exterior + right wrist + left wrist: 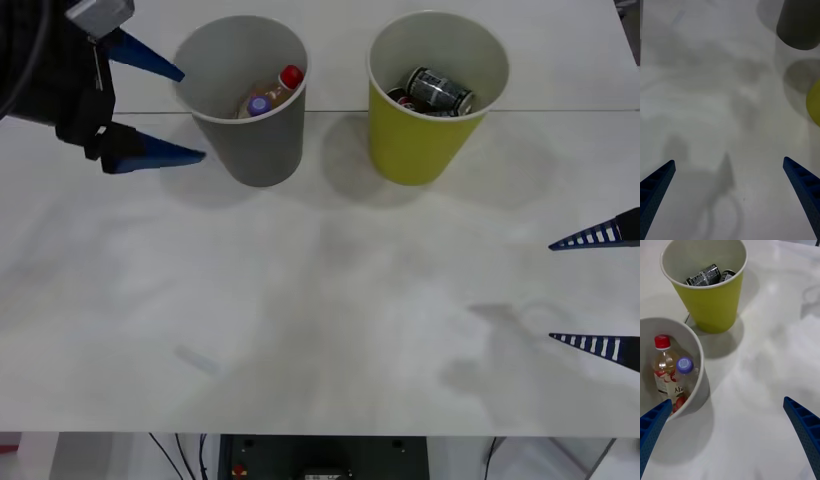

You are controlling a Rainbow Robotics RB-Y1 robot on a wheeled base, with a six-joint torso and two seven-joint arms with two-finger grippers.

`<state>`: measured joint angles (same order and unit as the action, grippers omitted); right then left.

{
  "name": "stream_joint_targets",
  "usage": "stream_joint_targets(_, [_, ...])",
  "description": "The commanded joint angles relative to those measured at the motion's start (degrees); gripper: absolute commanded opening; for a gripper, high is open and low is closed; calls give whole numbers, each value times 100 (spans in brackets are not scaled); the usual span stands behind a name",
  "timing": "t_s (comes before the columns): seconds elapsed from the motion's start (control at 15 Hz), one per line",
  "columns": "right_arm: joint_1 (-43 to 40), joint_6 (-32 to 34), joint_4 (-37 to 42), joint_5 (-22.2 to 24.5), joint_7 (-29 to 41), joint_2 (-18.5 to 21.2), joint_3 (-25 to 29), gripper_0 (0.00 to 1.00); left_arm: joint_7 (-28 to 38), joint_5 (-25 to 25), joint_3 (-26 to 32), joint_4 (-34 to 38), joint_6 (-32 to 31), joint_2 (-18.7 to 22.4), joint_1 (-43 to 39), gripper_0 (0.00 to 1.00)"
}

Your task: Put the can into the green bin and the plastic bottle into the gray bin

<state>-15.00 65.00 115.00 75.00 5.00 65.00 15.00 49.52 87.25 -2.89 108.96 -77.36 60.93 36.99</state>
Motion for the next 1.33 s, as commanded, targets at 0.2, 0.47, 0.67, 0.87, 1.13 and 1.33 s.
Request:
stream_joint_targets(0.2, [0, 0, 0, 0, 0, 0, 0, 100, -1437, -692, 957, 222, -16, -11, -1493, 100])
stream_joint_targets(0.47, [0, 0, 0, 0, 0, 0, 0, 100, -2421, -1026, 1484, 459, -16, -11, -2513, 100])
stream_joint_targets(0.67, [0, 0, 0, 0, 0, 0, 0, 100, -3036, -1088, 1827, 767, -16, -29, -3216, 100])
stream_joint_targets(0.87, [0, 0, 0, 0, 0, 0, 0, 100, -3695, -1167, 2135, 890, -16, -178, -3849, 100])
stream_joint_targets(1.13, [0, 0, 0, 0, 0, 0, 0, 100, -4434, -1044, 2267, 899, -148, -416, -4279, 100])
stream_joint_targets(1.33, [0, 0, 0, 0, 0, 0, 0, 100, -4592, -1000, 2275, 899, -174, -627, -4508, 100])
